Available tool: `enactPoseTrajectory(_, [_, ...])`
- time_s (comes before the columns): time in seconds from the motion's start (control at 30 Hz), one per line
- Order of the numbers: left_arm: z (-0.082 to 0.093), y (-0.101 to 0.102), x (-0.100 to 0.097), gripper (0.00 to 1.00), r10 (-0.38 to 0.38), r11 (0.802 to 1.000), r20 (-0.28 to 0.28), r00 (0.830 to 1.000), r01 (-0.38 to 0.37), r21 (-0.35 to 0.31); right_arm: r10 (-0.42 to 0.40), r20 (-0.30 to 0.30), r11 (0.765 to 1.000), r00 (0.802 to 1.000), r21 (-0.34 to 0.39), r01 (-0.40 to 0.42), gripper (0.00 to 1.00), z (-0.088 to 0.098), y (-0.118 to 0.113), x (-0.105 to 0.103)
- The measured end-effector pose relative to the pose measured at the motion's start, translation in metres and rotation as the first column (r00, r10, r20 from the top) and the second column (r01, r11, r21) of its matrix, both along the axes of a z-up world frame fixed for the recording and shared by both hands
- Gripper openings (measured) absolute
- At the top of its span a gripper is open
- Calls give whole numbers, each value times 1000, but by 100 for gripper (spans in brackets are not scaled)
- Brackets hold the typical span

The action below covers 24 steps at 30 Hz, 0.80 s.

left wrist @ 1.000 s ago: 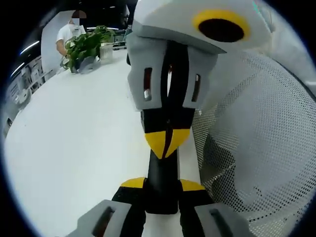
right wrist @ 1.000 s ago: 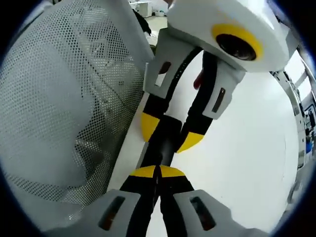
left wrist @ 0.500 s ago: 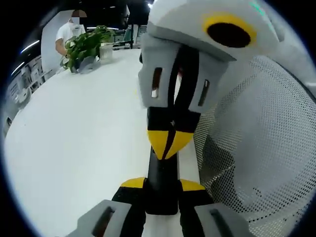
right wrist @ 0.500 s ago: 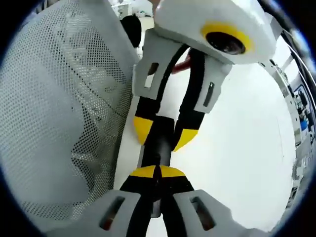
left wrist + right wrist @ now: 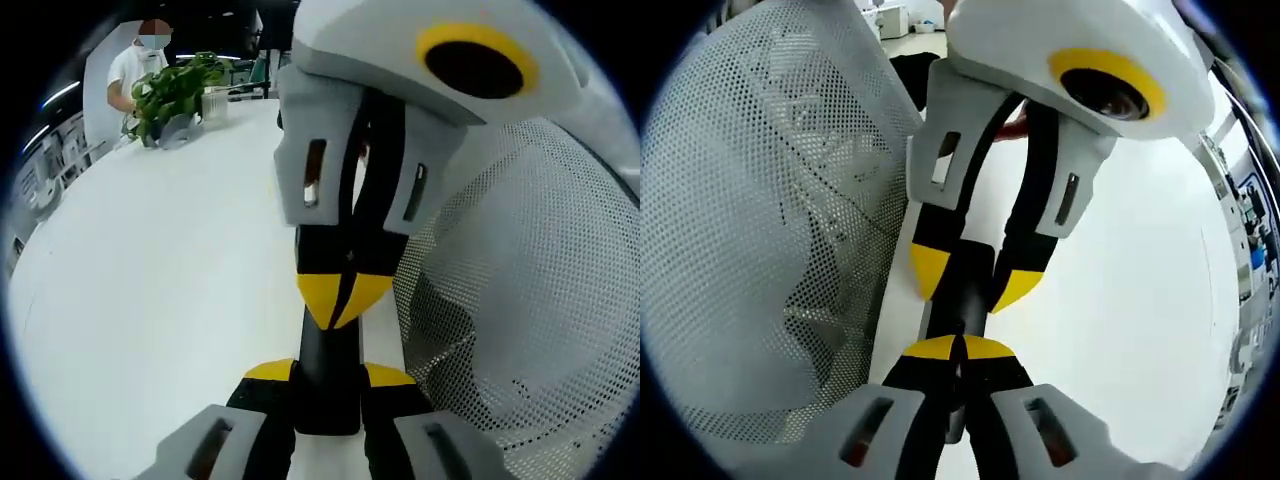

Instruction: Press the specified remote control buttons in sequence, fully releasing each button before pressing the next.

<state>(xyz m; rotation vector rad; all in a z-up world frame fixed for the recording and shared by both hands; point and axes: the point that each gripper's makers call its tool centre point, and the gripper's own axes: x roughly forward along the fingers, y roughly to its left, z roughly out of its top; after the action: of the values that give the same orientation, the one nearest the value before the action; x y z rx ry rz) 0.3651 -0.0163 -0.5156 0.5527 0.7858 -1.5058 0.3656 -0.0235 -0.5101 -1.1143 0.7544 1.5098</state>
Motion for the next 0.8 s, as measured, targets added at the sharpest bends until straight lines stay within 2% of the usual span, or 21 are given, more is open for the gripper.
enactPoseTrajectory(0.07, [0, 0, 0, 24, 0, 1000, 0, 1000, 0, 0, 22, 12, 1000, 1000, -6, -22, 0, 0, -1, -1])
enactPoseTrajectory(0.13, [0, 0, 0, 24, 1, 1000, -1, 1000, -1, -1, 104, 45, 995, 994, -19, -103, 0, 0, 0, -1])
enactPoseTrajectory(0.2, [0, 0, 0, 24, 2, 1000, -2, 1000, -2, -2, 152, 65, 988, 986, -44, -149, 0, -1, 0, -2])
enactPoseTrajectory(0.3, [0, 0, 0, 24, 3, 1000, -3, 1000, -3, -3, 151, 56, 987, 987, -63, -148, 0, -2, 1, -1])
enactPoseTrajectory(0.37, [0, 1, 1, 24, 3, 1000, -4, 1000, -3, -4, 97, 28, 993, 995, -65, -95, 0, -2, 0, 0])
enactPoseTrajectory(0.53, [0, 1, 1, 24, 3, 1000, -3, 1000, -3, -3, 34, 9, 999, 999, -22, -34, 0, -1, -1, 0])
enactPoseTrajectory(0.8, [0, 0, 1, 24, 2, 1000, -2, 1000, -2, -2, -100, -42, 994, 994, 38, 102, 0, 1, -1, 1])
